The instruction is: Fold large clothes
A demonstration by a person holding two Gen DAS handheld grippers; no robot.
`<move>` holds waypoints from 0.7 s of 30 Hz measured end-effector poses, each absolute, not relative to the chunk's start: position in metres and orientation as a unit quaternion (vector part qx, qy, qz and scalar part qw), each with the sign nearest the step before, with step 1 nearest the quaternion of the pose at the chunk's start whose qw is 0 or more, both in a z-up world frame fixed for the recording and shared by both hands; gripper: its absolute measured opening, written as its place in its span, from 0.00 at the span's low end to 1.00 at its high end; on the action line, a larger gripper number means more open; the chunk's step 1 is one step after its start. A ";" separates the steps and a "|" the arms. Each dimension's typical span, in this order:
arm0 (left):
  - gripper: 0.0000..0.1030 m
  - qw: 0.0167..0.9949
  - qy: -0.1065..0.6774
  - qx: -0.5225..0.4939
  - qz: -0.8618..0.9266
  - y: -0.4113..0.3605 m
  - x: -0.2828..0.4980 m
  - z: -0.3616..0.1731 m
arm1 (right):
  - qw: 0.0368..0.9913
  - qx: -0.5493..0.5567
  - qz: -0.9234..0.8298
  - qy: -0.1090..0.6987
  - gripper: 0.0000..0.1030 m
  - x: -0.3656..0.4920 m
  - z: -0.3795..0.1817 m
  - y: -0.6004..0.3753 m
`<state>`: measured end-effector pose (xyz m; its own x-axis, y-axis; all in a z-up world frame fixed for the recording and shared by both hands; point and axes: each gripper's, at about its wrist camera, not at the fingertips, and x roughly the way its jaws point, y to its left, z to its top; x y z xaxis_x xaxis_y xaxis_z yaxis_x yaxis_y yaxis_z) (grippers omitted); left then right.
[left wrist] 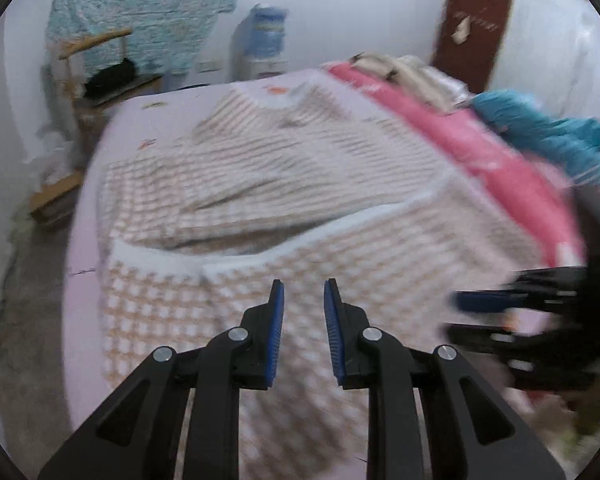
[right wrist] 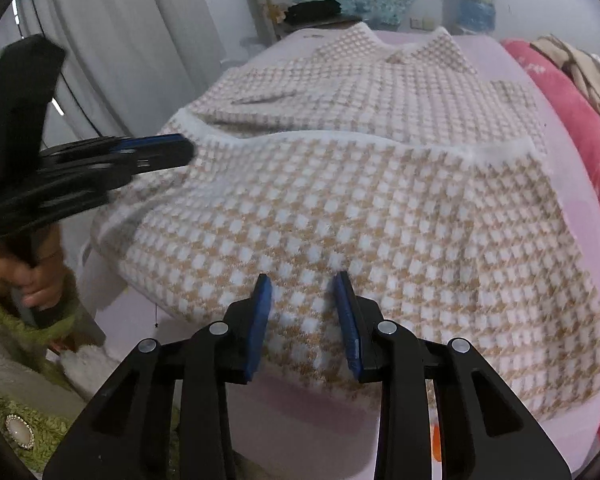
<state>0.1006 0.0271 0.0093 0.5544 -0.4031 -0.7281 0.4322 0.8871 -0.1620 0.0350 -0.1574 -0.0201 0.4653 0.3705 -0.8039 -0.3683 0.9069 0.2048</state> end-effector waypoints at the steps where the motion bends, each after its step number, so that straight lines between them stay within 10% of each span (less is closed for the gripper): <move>1: 0.20 0.876 0.412 0.009 -0.252 0.028 0.096 0.011 | 0.856 0.006 0.217 0.470 0.29 0.035 -0.020 -0.159; 21: 0.20 0.837 0.473 -0.029 -0.273 0.036 0.079 -0.039 | 0.858 -0.022 0.218 0.464 0.29 0.032 -0.026 -0.151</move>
<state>0.0785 0.0357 -0.0390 0.4036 -0.4853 -0.7757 0.4299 0.8489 -0.3074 0.0321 -0.1513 -0.0258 0.4739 0.3546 -0.8060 -0.3948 0.9037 0.1655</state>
